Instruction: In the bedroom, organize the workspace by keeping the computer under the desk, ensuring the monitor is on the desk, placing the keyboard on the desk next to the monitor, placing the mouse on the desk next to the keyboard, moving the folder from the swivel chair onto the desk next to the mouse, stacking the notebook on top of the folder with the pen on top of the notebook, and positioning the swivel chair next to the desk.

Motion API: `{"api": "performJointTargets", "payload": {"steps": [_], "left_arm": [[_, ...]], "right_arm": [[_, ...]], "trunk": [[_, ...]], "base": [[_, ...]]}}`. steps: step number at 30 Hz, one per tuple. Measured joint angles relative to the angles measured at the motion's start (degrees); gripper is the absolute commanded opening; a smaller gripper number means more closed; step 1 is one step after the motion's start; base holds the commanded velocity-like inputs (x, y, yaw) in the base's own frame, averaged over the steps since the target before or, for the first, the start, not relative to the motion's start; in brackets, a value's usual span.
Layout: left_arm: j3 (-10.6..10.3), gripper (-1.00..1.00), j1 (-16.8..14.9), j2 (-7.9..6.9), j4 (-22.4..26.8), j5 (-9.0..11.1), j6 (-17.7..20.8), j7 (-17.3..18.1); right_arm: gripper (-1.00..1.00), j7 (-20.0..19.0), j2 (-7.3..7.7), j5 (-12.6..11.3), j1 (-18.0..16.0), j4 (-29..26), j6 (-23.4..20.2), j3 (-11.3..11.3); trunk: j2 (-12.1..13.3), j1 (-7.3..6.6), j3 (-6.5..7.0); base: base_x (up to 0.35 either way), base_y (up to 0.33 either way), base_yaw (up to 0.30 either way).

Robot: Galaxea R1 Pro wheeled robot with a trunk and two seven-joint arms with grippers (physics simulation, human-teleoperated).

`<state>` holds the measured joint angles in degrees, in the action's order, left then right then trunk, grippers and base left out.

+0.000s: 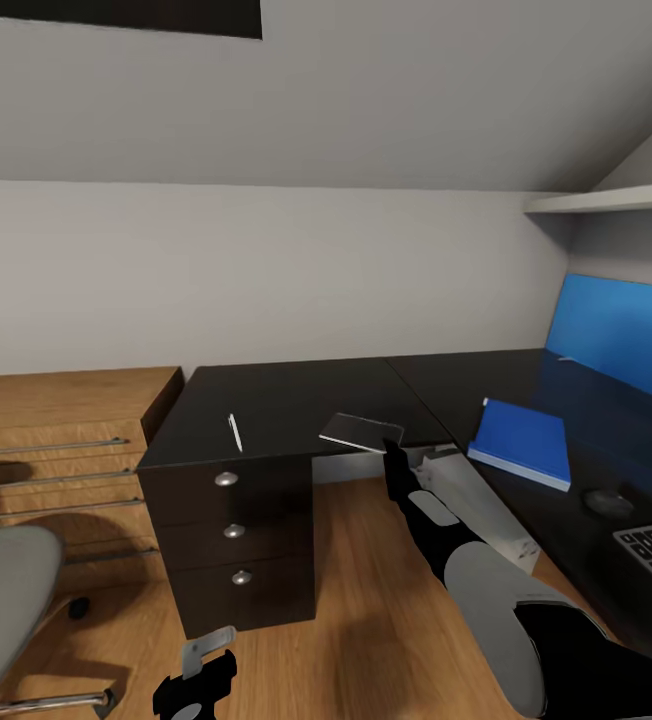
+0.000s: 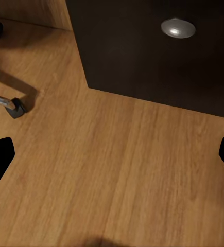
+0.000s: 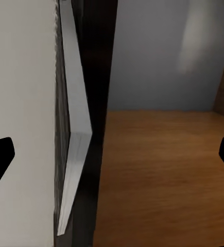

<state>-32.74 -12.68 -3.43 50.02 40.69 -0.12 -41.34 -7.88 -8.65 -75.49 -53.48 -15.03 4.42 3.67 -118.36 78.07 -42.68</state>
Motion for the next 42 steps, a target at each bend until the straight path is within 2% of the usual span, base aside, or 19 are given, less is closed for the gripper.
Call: {"api": "performJointTargets", "payload": {"steps": [4, 30, 31, 42], "left_arm": [[0.0, 1.0, 0.0, 0.0, 0.0, 0.0, -0.03, 0.01], [0.08, 1.0, 0.0, 0.0, -0.06, 0.1, 0.03, -0.07], [0.08, 1.0, 0.0, 0.0, -0.07, 0.1, 0.03, -0.07], [0.09, 1.0, 0.0, 0.0, -0.09, 0.1, 0.04, -0.08]], "right_arm": [[1.0, -0.03, -0.01, 0.01, 0.0, 0.0, 0.0, 0.0], [1.0, -0.02, -0.07, 0.03, 0.0, 0.0, 0.0, -0.03], [-1.0, 0.0, -0.06, 0.05, 0.0, 0.0, 0.0, -0.02], [-1.0, -0.07, 0.0, 0.29, 0.0, -0.12, 0.02, 0.02]], "trunk": [[1.6, -0.88, 0.72], [1.62, -0.88, 0.72], [1.62, -0.88, 0.72], [1.62, -0.89, 0.72]], "base": [[0.0, 0.0, 0.0], [0.036, 0.025, 0.0], [0.004, 0.003, 0.0], [0.001, 0.001, 0.0]]}}
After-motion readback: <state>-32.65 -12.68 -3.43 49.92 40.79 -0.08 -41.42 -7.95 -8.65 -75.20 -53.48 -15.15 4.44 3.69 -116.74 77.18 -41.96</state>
